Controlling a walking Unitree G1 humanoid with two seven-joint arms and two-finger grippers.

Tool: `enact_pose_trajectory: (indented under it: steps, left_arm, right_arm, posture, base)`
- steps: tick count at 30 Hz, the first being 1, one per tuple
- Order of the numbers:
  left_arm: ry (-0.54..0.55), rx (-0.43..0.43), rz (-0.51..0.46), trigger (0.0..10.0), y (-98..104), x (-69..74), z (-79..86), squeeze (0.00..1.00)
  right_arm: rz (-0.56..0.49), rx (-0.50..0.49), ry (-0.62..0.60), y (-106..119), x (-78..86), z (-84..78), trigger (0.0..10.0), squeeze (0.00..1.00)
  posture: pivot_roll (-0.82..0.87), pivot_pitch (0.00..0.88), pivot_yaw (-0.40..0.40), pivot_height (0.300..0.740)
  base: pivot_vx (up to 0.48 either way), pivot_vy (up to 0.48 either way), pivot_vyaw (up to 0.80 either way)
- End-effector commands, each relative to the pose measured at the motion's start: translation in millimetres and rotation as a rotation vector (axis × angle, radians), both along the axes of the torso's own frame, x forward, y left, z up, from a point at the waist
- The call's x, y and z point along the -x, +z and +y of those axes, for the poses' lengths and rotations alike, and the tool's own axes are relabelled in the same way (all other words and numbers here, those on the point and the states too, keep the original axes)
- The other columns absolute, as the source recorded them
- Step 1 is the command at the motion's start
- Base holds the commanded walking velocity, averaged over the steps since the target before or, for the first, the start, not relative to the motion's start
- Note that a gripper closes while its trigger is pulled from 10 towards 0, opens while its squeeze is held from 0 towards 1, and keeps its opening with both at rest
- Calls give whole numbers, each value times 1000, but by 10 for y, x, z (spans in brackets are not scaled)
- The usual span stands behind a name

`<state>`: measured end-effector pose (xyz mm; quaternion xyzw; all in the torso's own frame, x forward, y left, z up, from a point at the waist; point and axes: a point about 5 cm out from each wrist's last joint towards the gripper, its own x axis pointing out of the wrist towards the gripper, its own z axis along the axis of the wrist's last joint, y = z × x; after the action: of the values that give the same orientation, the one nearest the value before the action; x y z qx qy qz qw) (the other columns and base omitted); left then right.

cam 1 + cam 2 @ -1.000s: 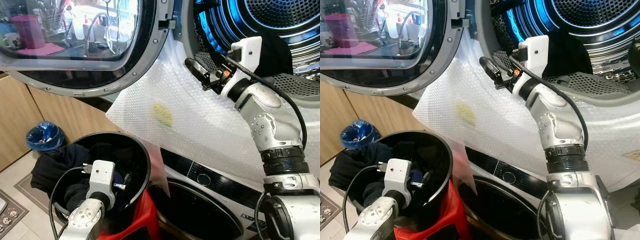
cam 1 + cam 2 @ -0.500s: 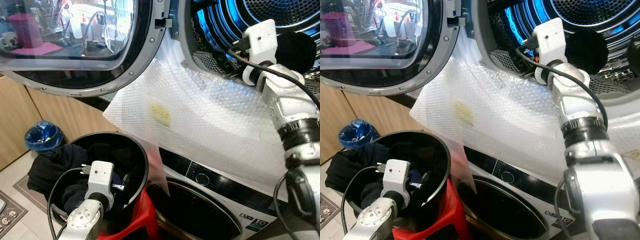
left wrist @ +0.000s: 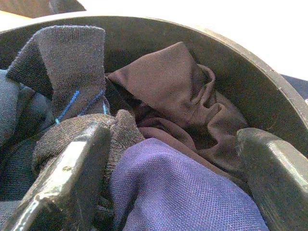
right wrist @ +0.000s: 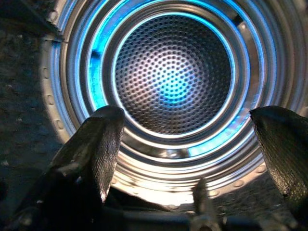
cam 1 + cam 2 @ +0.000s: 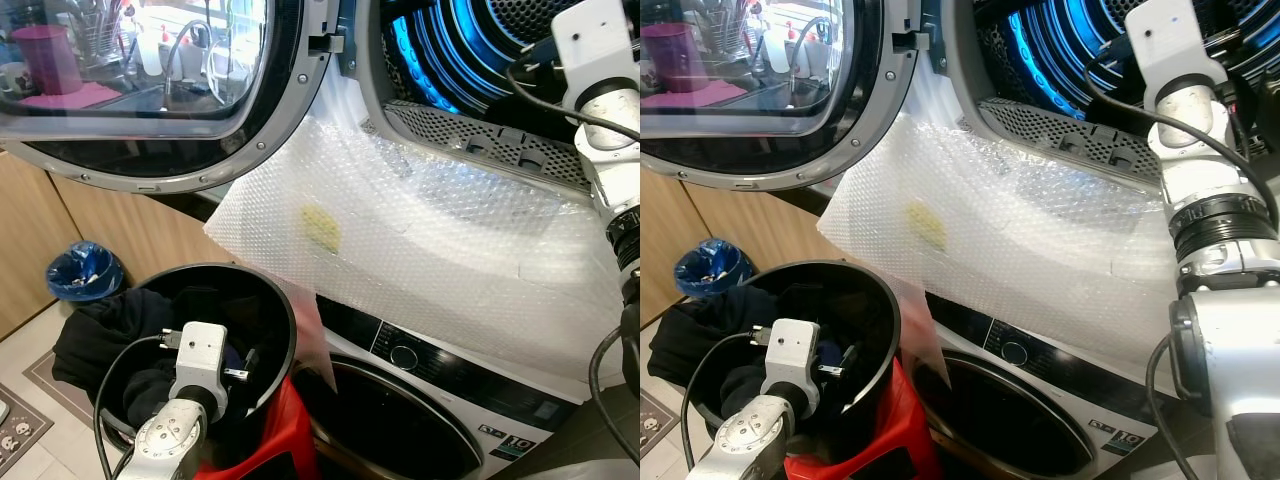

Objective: Clothes washing

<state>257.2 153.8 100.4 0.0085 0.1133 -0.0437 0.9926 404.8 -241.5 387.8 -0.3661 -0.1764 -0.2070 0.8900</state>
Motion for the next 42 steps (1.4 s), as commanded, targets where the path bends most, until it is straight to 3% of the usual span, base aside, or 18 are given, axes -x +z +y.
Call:
enact_pose_trajectory:
  steps: [1,2,3,4,5,6,7,11,16,23,26,34,42]
  left_arm:
    - [1,-10,112,10000,-217,91,1,0]
    - [0,-11,112,10000,-216,90,-1,0]
    - [0,-10,111,10000,-215,89,-4,0]
    - [0,-10,111,10000,-215,89,-4,0]
    - [0,-10,111,10000,-214,89,-4,0]
    - [2,-9,112,10000,-218,93,-7,0]
    - [3,-8,113,10000,-221,96,-8,0]
    - [0,-4,115,10000,-227,102,-24,0]
    - [-1,-3,116,10000,-230,105,-32,0]
    - [0,4,123,10000,-253,124,-51,0]
    - [-4,8,130,10000,-273,132,-67,0]
    - [-5,8,128,10000,-270,130,-65,0]
    - [-4,4,131,10000,-277,135,-54,0]
  right_arm:
    - [-73,81,-88,74,76,-143,10000,0]
    - [-88,72,-85,87,88,-158,10000,0]
    - [-89,-67,34,81,74,-132,10000,0]
    - [-89,-67,34,81,74,-132,10000,0]
    - [-88,-129,94,75,65,-110,10000,0]
    - [-129,-339,358,125,59,30,10000,0]
    - [-163,-414,469,165,76,81,10000,0]
    - [-189,-507,674,176,151,153,10000,0]
    - [-152,-557,719,113,185,130,10000,0]
    - [-74,-582,700,-67,519,-172,10000,0]
    - [37,-547,602,-252,625,-294,10000,0]
    - [99,-552,528,-334,719,-371,10000,0]
    - [248,-535,469,-463,895,-403,10000,0]
  posture:
    - [4,109,-48,740]
    - [4,109,-48,740]
    - [5,110,-50,740]
    - [5,110,-50,740]
    - [5,110,-50,740]
    - [4,112,-52,740]
    - [3,113,-52,740]
    - [-7,115,-53,740]
    - [-12,118,-56,740]
    - [-23,124,-64,740]
    - [-34,127,-67,740]
    - [-33,127,-65,740]
    - [-37,128,-65,740]
  base:
    - [0,0,0]
    - [0,0,0]
    - [0,0,0]
    - [0,0,0]
    - [0,0,0]
    - [0,0,0]
    - [0,0,0]
    - [0,0,0]
    - [0,0,0]
    - [0,0,0]
    - [0,0,0]
    - [0,0,0]
    - [0,0,0]
